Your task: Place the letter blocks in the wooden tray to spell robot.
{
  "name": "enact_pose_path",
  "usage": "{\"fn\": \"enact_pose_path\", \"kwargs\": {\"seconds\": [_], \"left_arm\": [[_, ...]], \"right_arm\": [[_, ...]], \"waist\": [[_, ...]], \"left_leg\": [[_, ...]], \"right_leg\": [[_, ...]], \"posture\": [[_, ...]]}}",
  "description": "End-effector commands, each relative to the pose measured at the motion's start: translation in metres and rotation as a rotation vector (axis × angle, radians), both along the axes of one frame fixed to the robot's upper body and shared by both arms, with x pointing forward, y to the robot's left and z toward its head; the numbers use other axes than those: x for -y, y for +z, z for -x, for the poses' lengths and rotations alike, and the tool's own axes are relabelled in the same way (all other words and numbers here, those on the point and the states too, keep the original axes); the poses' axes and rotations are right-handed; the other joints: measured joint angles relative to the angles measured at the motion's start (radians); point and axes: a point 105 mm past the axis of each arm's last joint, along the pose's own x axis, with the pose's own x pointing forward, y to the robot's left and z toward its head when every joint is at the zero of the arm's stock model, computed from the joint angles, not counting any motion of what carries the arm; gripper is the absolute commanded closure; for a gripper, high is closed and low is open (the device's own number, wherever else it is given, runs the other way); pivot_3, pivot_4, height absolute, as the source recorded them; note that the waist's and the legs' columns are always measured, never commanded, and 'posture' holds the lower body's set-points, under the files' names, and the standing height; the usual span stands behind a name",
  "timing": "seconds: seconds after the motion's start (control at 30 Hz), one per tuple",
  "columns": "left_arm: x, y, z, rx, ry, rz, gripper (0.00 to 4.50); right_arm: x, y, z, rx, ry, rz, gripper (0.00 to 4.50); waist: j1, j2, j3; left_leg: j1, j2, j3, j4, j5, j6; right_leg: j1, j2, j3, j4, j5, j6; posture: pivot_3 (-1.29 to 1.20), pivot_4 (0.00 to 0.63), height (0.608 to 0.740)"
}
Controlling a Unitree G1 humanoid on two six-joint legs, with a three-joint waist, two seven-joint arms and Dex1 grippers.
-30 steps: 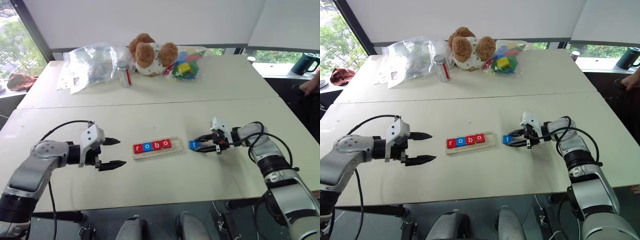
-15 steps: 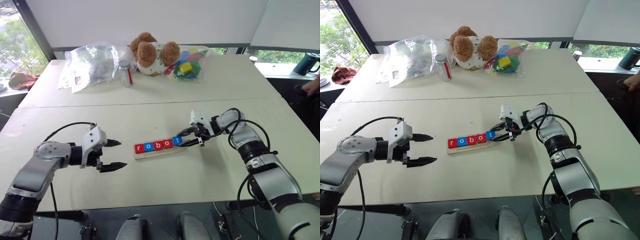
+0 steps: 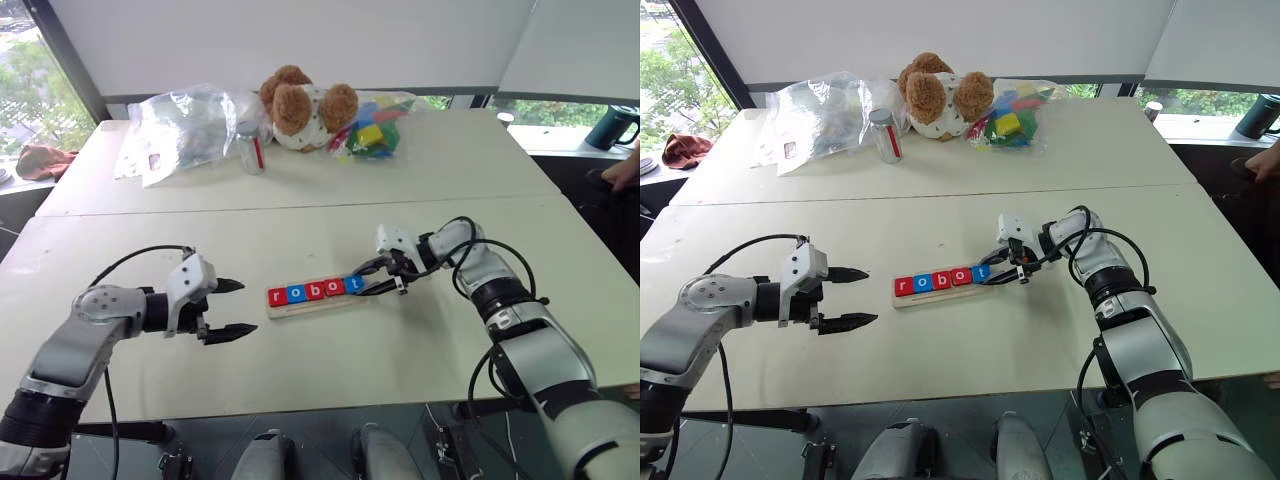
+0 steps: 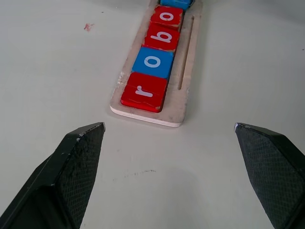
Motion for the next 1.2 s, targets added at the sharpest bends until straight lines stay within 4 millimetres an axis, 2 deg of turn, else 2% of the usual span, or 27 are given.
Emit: {"fn": "enact_pose_path", "kwargs": {"seconds": [0.03,0.27,0.67,0.7,0.73,0.87,1.03,1.2], "left_arm": [[0.004,0.009,-0.001,0.05,-0.017,0.0,0.0],[0.005,0.009,-0.002,0.053,-0.013,0.003,0.0],[0.006,0.009,-0.003,0.057,-0.008,0.009,0.0],[0.006,0.009,-0.004,0.058,-0.008,0.01,0.0],[0.006,0.009,-0.004,0.058,-0.008,0.011,0.0],[0.006,0.009,-0.004,0.056,-0.007,0.015,0.0],[0.007,0.009,-0.005,0.058,-0.005,0.019,0.0],[0.008,0.008,-0.006,0.059,-0.01,0.021,0.0]], "right_arm": [[-0.007,0.011,-0.004,0.042,0.02,-0.009,3.38],[-0.014,0.011,-0.001,0.018,0.042,-0.019,3.38],[-0.013,0.006,-0.004,0.027,0.024,-0.003,3.38],[-0.013,0.007,-0.004,0.03,0.022,-0.003,2.36],[-0.013,0.007,-0.004,0.032,0.022,-0.004,2.05],[-0.014,0.017,-0.007,0.066,0.013,-0.031,0.05],[-0.009,0.026,-0.007,0.093,0.017,-0.04,0.05],[-0.002,0.022,-0.01,0.129,0.001,0.002,0.05]], "waist": [[0.0,0.0,0.0],[0.0,0.0,0.0],[-0.001,0.0,0.0],[0.0,0.0,0.0],[0.0,0.0,0.0],[0.0,0.0,0.0],[0.0,0.0,0.0],[0.0,0.0,0.0]], "left_leg": [[0.0,0.0,0.0,0.0,0.0,-0.001],[0.0,0.0,0.0,0.0,0.0,-0.001],[0.0,0.0,0.0,0.0,0.0,-0.001],[0.0,0.0,0.0,0.0,0.0,-0.001],[0.0,0.0,0.0,0.0,0.0,-0.001],[0.0,0.0,0.0,0.0,0.001,-0.001],[0.0,0.0,0.0,0.0,0.001,-0.001],[0.0,0.0,0.0,0.0,0.001,-0.001]], "right_leg": [[0.0,0.0,0.0,0.0,0.0,0.0],[0.0,0.0,0.0,0.0,0.0,0.0],[0.0,0.0,0.0,0.0,0.0,0.0],[0.0,0.0,0.0,0.0,0.0,0.0],[0.0,0.0,0.0,0.0,0.0,0.0],[0.0,0.0,0.0,0.0,0.0,0.0],[0.0,0.0,0.0,0.0,0.0,0.0],[0.0,0.0,0.0,0.0,0.0,0.0]], "posture": [[0.0,0.15,0.74],[0.0,0.15,0.74],[0.0,0.15,0.74],[0.0,0.15,0.74],[0.0,0.15,0.74],[0.0,0.15,0.74],[0.0,0.15,0.74],[0.0,0.15,0.74]]}}
